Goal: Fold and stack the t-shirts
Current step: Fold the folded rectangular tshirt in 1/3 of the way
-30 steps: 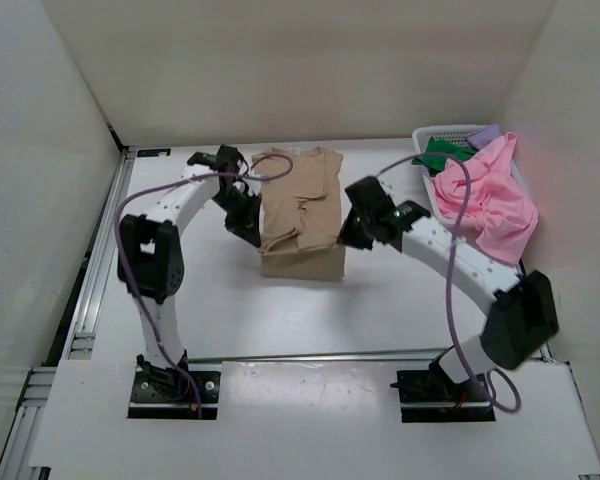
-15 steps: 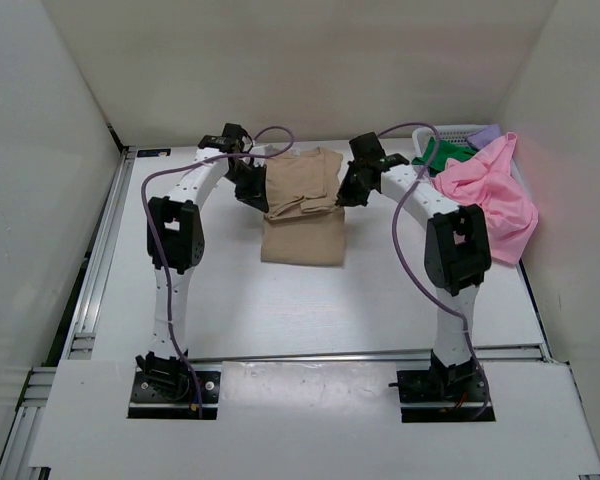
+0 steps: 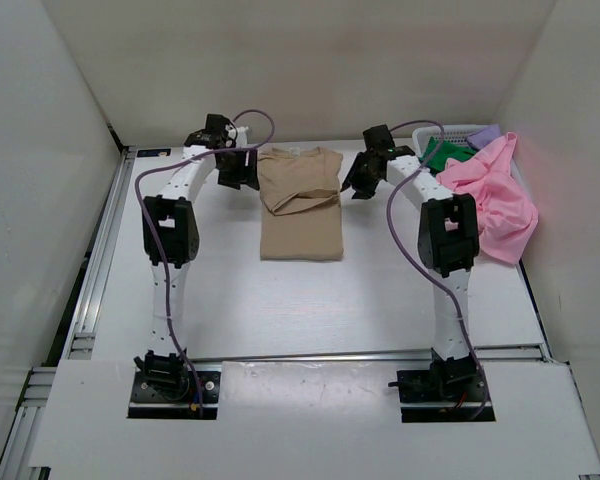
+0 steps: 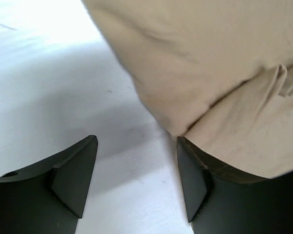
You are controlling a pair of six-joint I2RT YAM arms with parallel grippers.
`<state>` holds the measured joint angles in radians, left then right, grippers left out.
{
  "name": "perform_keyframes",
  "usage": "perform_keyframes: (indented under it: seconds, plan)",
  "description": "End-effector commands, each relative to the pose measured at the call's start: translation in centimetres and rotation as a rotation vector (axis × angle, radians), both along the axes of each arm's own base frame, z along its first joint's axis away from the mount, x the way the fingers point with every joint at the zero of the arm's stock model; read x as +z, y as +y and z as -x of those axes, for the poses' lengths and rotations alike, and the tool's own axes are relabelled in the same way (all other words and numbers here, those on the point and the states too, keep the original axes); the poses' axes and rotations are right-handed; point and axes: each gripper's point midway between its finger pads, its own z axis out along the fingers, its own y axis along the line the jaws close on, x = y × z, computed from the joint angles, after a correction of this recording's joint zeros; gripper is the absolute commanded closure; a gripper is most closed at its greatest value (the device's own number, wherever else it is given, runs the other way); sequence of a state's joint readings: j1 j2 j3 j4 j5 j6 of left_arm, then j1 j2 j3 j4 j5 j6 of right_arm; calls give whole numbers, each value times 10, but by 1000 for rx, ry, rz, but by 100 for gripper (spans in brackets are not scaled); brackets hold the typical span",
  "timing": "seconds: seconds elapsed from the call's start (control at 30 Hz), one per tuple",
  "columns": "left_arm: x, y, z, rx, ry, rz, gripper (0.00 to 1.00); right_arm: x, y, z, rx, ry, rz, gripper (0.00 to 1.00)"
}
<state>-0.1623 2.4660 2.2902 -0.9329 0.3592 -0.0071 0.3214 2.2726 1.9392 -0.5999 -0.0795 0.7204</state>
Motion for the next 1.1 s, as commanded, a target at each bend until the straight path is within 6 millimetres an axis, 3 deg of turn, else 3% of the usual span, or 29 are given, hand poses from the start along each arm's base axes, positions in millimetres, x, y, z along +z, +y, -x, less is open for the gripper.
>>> perform_keyframes:
  seconds: [0.0,0.03,0.07,0.1,0.13,0.17,0.2,0.23,0.3,0.33,0.4,0.47,0.53,0.57,0.7,0.77,0.87,0.9,0.93,1.0,1.07]
  plan:
    - [70,23,-10,63,-178,-61,27,60,-11,-3,11,-127,6,53]
    - [75,15,-2,51,-186,-72,29,66,-20,12,8,-126,27,53]
    - [98,14,2,67,-246,-102,31,64,-21,23,6,-120,52,53]
    - [96,-6,15,33,-247,-124,34,61,-21,35,11,-106,64,53]
    - [79,-13,32,15,-202,-157,38,68,-17,50,10,-104,52,53]
    - [83,-20,39,9,-222,-185,40,44,-17,73,34,-35,57,53]
    - [80,-46,50,-39,-232,-191,42,36,-12,85,41,-4,39,49]
    - [64,-54,62,-61,-209,-213,42,35,-2,99,55,17,4,48]
    - [59,-67,66,-72,-242,-245,38,24,8,109,51,18,-25,44]
    - [59,-86,65,-95,-279,-243,36,6,7,124,42,57,-22,40]
    - [41,-93,58,-83,-287,-304,32,-3,16,126,9,82,-86,39]
    - [48,-110,48,-83,-331,-316,32,-17,19,130,-3,118,-105,39]
    - [31,-115,45,-87,-319,-345,29,-28,23,135,2,153,-104,39]
    - [31,-127,51,-110,-323,-341,29,-32,23,135,1,161,-100,39]
    - [13,-134,61,-136,-296,-365,28,-45,22,150,-20,207,-97,39]
    - [-4,-132,56,-118,-296,-421,28,-50,22,156,-35,222,-115,39]
    - [-3,-132,35,-68,-342,-462,28,-52,22,160,-41,238,-122,49]
    - [-15,-128,28,-46,-343,-505,28,-56,21,163,-51,252,-120,55]
    - [-4,-132,16,-20,-385,-498,28,-59,20,167,-60,265,-119,58]
    - [-8,-128,6,15,-404,-537,28,-62,18,171,-62,276,-114,65]
    - [7,-129,-5,49,-447,-534,27,-62,15,172,-66,272,-107,73]
